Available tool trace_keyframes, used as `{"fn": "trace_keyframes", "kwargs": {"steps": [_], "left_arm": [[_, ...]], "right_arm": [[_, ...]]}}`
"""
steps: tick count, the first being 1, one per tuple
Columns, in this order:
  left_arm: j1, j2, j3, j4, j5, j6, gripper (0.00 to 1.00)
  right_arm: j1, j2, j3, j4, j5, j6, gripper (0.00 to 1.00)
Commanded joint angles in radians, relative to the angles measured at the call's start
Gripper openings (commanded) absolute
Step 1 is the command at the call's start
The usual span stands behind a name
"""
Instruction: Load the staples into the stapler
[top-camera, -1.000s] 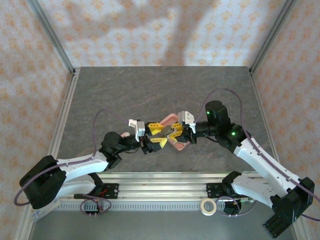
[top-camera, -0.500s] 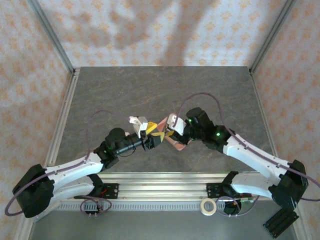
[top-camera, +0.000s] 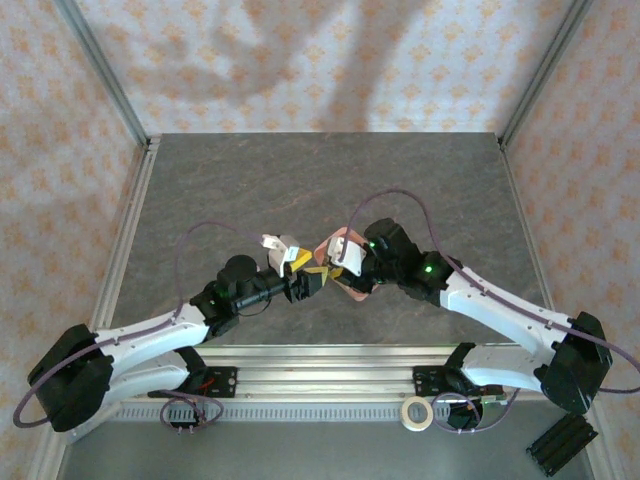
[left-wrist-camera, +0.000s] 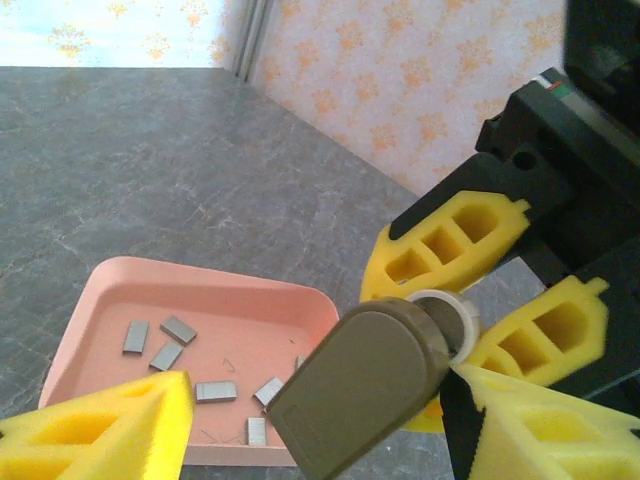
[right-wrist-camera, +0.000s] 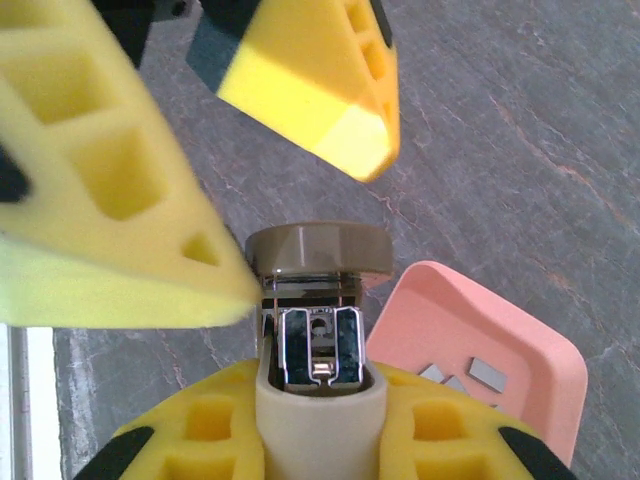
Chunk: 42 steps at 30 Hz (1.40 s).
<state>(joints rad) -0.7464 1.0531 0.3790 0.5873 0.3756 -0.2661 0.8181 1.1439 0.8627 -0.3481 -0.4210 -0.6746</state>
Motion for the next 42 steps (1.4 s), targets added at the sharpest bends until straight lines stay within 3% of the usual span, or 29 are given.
{"fn": "trace_keyframes", "kwargs": {"steps": [1,9,16,20,25,31,42], "left_arm": [[-0.003,0.004,0.026,0.017,-0.07,-0.013,0.63],[-0.002,-0.083,-0.012,-0.058,-0.325,-0.029,0.55],[0.0,-0.105,-0.02,-0.117,-0.375,-0.018,0.55],[0.0,-0.08,-0.017,-0.094,-0.35,-0.02,0.54],[-0.001,-0.062,-0.006,-0.023,-0.214,-0.024,0.59],[-0.002,-0.022,0.087,-0.092,-0.05,-0.053,0.61],[-0.003,0.051,0.142,-0.167,-0.051,-0.082,0.6]], "right_arm": [[0.007,-0.01,-0.002,0.009,-0.037,-0.019,0.0],[0.007,-0.063,-0.036,0.017,-0.041,-0.019,0.0],[0.006,-0.097,-0.063,0.067,-0.083,0.002,0.0],[0.007,-0.104,-0.071,0.094,-0.083,0.011,0.0],[0.008,-0.067,-0.048,0.072,0.066,0.051,0.0],[0.039,-0.012,-0.021,0.046,0.173,0.026,0.0],[0.066,-0.001,-0.016,0.091,0.171,0.02,0.0]]}}
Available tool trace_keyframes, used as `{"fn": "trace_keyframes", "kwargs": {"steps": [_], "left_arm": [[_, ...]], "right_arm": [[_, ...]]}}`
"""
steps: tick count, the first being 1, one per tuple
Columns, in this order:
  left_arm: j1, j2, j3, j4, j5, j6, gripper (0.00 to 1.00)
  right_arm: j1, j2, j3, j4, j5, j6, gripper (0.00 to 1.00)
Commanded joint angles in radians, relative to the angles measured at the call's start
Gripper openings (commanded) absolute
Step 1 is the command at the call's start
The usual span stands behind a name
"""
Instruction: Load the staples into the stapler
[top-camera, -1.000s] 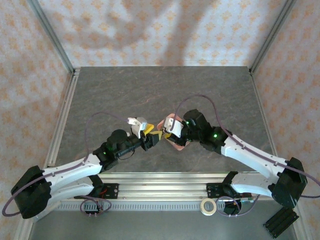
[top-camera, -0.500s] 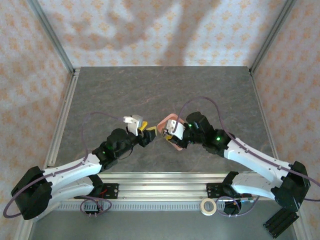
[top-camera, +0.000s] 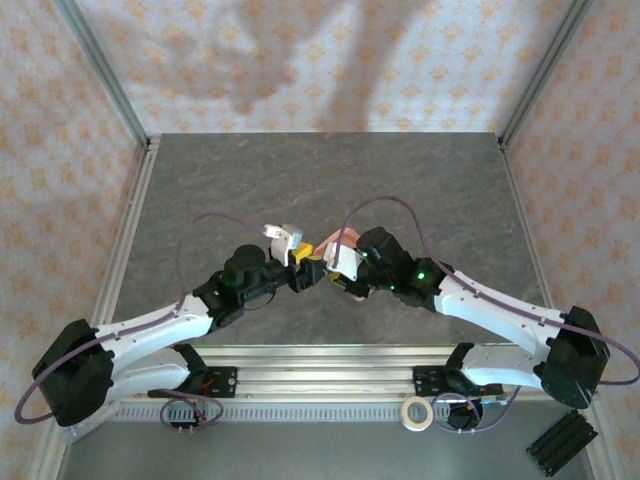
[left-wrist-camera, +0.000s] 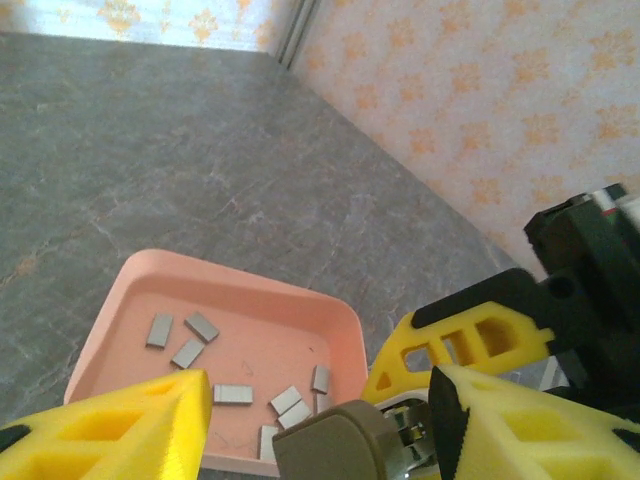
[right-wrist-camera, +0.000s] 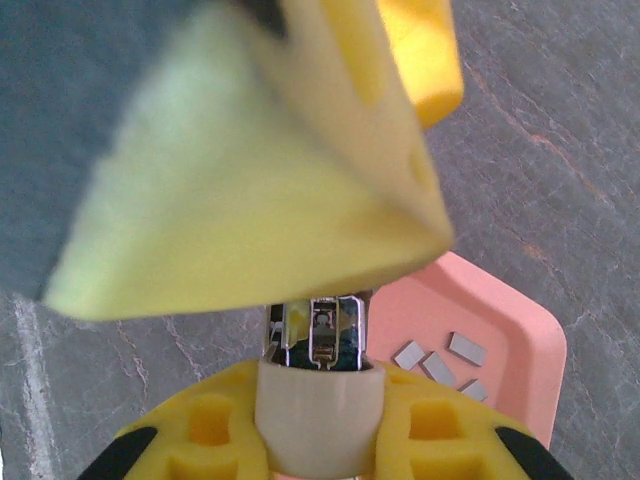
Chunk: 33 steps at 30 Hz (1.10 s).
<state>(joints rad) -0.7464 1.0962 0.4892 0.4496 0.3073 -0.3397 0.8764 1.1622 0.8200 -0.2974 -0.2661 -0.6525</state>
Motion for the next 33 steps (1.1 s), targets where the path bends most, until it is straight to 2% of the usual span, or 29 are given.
{"fn": "trace_keyframes", "kwargs": {"steps": [1,8,19,33], "left_arm": [[-0.003,0.013,0.034,-0.031,0.023,-0.007,0.6],[-0.003,0.017,0.038,-0.084,-0.059,-0.006,0.55],[-0.002,0.011,0.042,-0.148,-0.124,0.002,0.5],[0.006,-0.015,0.037,-0.204,-0.19,0.018,0.49]], "right_arm": [[0.007,-0.022,0.025,0.043,0.011,-0.001,0.0],[0.007,-0.051,0.002,0.079,-0.014,-0.001,0.0],[0.007,-0.099,-0.046,0.143,-0.033,0.012,0.0],[0.007,-0.156,-0.082,0.176,-0.054,0.013,0.0]]}}
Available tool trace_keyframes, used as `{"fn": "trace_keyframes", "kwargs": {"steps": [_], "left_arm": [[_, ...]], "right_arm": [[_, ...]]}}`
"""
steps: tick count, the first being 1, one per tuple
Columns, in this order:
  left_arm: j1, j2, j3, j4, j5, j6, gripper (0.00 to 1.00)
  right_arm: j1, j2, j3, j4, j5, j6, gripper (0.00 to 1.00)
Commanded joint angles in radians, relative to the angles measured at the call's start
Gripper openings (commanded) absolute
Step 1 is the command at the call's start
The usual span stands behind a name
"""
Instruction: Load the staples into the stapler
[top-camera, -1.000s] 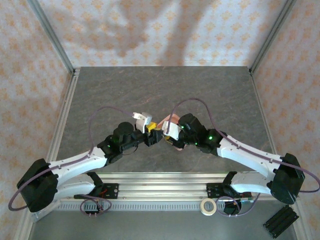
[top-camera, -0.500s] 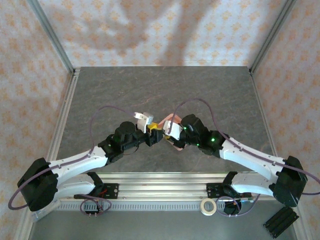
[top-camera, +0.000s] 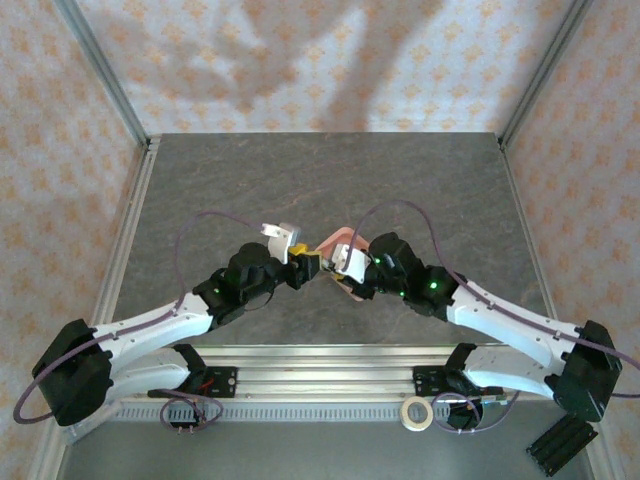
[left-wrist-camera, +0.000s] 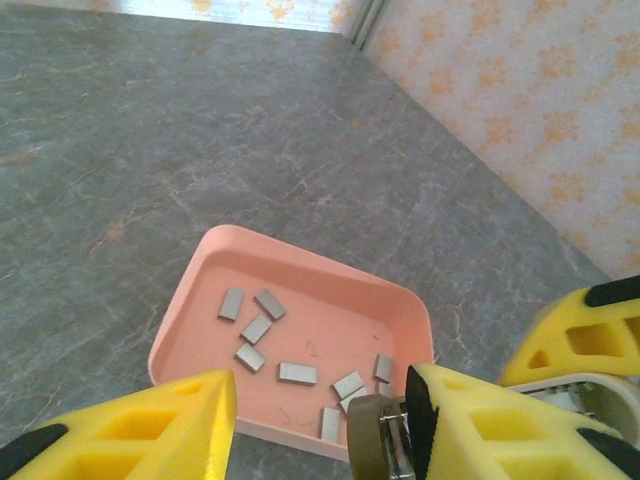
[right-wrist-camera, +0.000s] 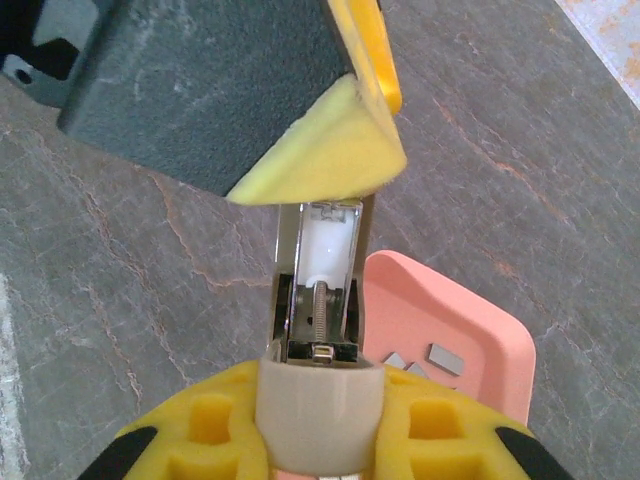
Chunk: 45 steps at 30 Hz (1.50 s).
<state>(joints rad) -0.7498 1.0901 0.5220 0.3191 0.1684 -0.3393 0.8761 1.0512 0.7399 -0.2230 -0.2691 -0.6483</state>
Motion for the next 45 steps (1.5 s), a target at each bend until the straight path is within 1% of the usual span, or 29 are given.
{"fn": "trace_keyframes", "kwargs": {"steps": [1,7,20,21,24,27,30,34,36,39,42,45], "left_arm": [[0.012,-0.01,0.003,-0.079,-0.056,0.019,0.49],[0.021,-0.013,-0.014,-0.084,-0.073,0.019,0.49],[0.027,0.003,-0.013,-0.114,-0.066,0.02,0.49],[0.029,-0.001,-0.014,-0.111,-0.061,0.024,0.5],[0.03,-0.038,-0.017,-0.122,-0.041,0.064,0.56],[0.03,-0.107,-0.027,-0.137,-0.003,0.157,0.61],[0.03,-0.183,-0.03,-0.181,0.075,0.312,0.67],[0.029,-0.242,-0.008,-0.294,0.212,0.539,0.7],[0.029,-0.248,0.011,-0.355,0.275,0.655,0.7],[0.027,-0.239,0.033,-0.421,0.333,0.797,0.67],[0.023,-0.222,0.056,-0.444,0.344,0.861,0.64],[0.018,-0.198,0.073,-0.446,0.358,0.903,0.64]], "right_arm": [[0.008,-0.051,-0.005,0.104,-0.051,0.009,0.0],[0.008,-0.08,-0.016,0.112,-0.058,0.018,0.0],[0.007,-0.1,-0.025,0.113,-0.061,0.03,0.0],[0.007,-0.1,-0.025,0.109,-0.058,0.03,0.0],[0.007,-0.105,-0.028,0.104,-0.05,0.027,0.0],[0.008,-0.093,-0.01,0.045,-0.058,0.001,0.0],[0.007,-0.07,0.02,-0.026,-0.066,-0.027,0.0],[0.007,-0.062,0.027,-0.046,-0.125,-0.057,0.0],[0.008,-0.06,0.027,-0.04,-0.16,-0.06,0.0],[0.008,-0.057,0.03,-0.041,-0.214,-0.074,0.0],[0.008,-0.046,0.041,-0.053,-0.26,-0.084,0.0],[0.008,-0.028,0.056,-0.07,-0.299,-0.094,0.0]]}}
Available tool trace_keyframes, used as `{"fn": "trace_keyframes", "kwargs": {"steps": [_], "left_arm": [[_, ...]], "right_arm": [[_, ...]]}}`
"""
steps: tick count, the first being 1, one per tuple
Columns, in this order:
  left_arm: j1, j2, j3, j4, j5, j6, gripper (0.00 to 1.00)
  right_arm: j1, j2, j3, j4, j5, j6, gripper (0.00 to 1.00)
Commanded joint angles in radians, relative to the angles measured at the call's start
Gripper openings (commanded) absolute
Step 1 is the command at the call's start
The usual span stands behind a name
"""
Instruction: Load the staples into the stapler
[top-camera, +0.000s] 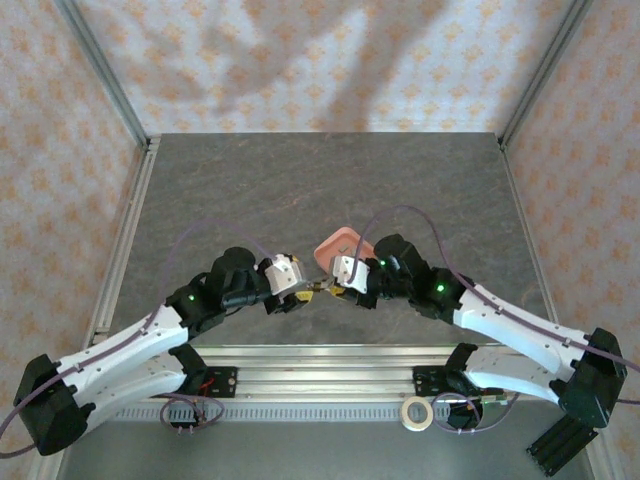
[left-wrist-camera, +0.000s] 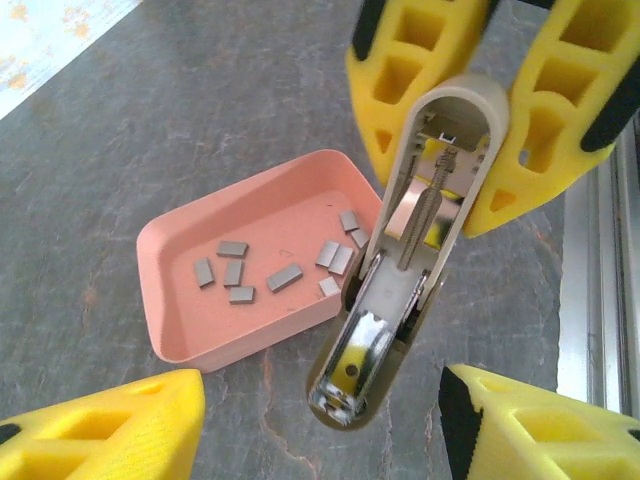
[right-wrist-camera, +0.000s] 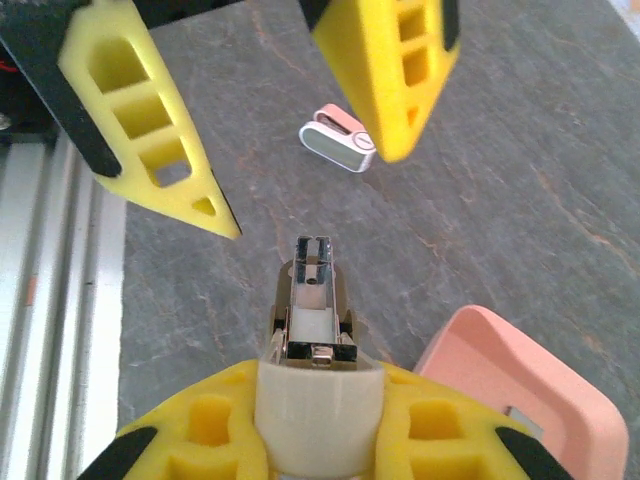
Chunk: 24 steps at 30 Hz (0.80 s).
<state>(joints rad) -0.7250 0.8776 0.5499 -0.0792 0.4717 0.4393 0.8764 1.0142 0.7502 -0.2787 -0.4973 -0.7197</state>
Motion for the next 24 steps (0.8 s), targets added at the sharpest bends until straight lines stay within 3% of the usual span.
{"fn": "trace_keyframes", "kwargs": {"steps": [1,8,15,24], "left_arm": [[-0.008,0.025,0.053,-0.051,0.062,0.137,0.64],[-0.019,0.134,0.129,-0.148,0.13,0.221,0.64],[-0.034,0.184,0.142,-0.125,0.16,0.23,0.64],[-0.056,0.228,0.158,-0.114,0.192,0.23,0.48]], "right_arm": [[0.007,0.015,0.05,-0.017,-0.08,-0.024,0.0],[0.007,0.045,0.069,-0.015,-0.127,-0.03,0.0],[0.007,0.052,0.066,0.004,-0.135,-0.02,0.0],[0.007,0.059,0.07,0.014,-0.139,-0.015,0.0]]}}
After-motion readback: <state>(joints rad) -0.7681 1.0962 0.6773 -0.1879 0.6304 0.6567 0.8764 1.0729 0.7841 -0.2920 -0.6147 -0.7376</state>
